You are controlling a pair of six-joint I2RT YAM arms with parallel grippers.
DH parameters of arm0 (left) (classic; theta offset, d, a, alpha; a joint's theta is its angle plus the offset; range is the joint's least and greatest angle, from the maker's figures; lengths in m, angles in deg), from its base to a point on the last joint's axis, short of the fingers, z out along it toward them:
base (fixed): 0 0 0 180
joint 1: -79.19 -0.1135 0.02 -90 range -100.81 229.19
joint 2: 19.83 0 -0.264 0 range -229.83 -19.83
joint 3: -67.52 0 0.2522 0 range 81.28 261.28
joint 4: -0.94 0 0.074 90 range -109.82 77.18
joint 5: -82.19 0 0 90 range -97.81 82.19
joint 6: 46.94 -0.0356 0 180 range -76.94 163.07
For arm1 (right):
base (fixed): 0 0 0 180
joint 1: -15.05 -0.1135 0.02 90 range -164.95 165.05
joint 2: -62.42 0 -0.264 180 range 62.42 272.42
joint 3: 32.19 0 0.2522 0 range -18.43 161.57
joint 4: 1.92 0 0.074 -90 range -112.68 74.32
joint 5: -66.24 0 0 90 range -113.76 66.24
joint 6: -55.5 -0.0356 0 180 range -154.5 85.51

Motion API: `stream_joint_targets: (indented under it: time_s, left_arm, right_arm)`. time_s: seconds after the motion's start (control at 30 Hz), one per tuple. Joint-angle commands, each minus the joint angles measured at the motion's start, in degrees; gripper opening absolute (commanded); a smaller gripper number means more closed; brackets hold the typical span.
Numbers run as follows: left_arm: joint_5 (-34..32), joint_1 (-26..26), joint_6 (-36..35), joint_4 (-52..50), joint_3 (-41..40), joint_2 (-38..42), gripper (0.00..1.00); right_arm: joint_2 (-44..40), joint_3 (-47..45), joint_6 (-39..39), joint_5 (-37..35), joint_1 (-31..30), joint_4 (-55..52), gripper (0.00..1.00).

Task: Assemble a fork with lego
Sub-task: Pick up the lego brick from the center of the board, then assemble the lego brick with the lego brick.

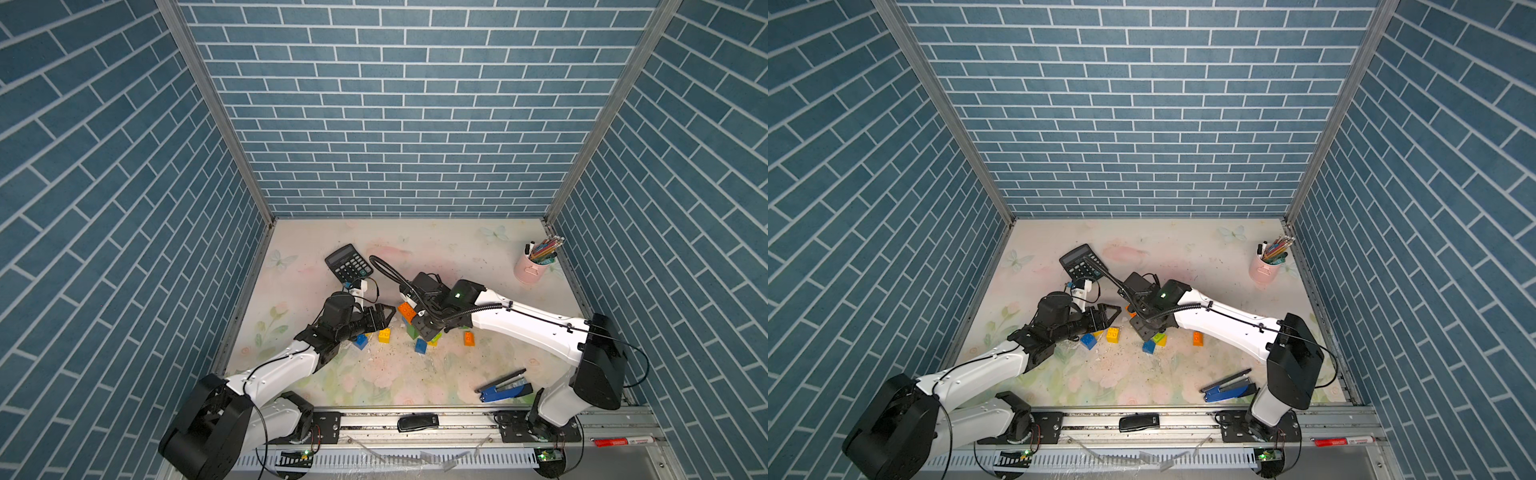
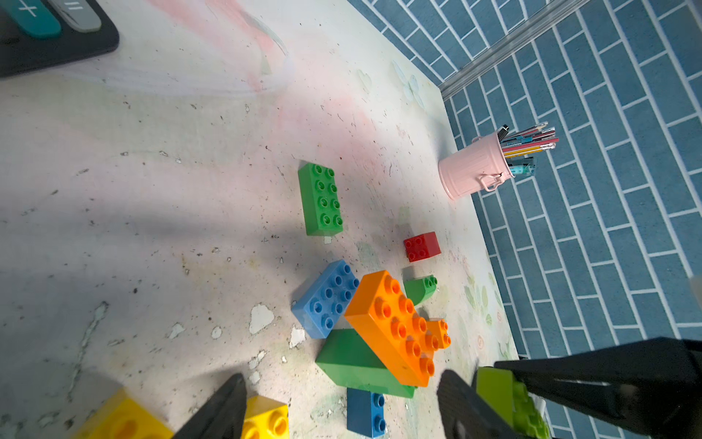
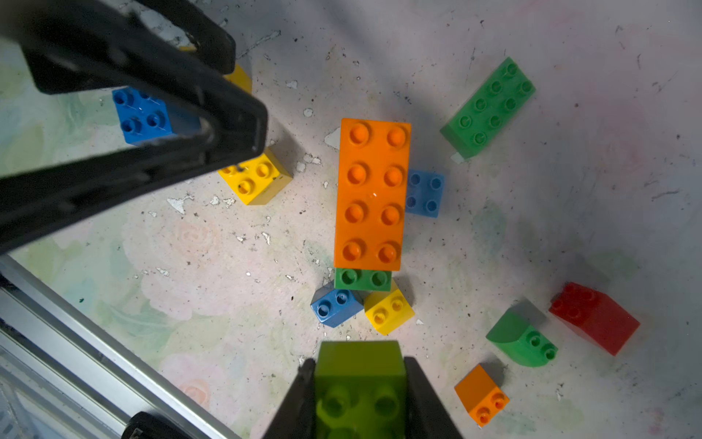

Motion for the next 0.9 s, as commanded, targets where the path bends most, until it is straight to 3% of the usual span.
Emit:
stream_joint_targets:
  time_s: [0.0, 0.87]
  left_arm:
    - [-1.24, 0.32, -0.58, -0.12, -0.65, 0.61, 0.8]
    - [-0.58, 0.33, -0.87, 0.28, -0.26, -0.48, 0.81]
  right_arm:
    - [1.3, 1.54, -2.61, 0.98, 0.35, 0.36, 0.09]
    - [5.99, 2.3, -3.67, 1.56, 2.01, 4.25, 0.08]
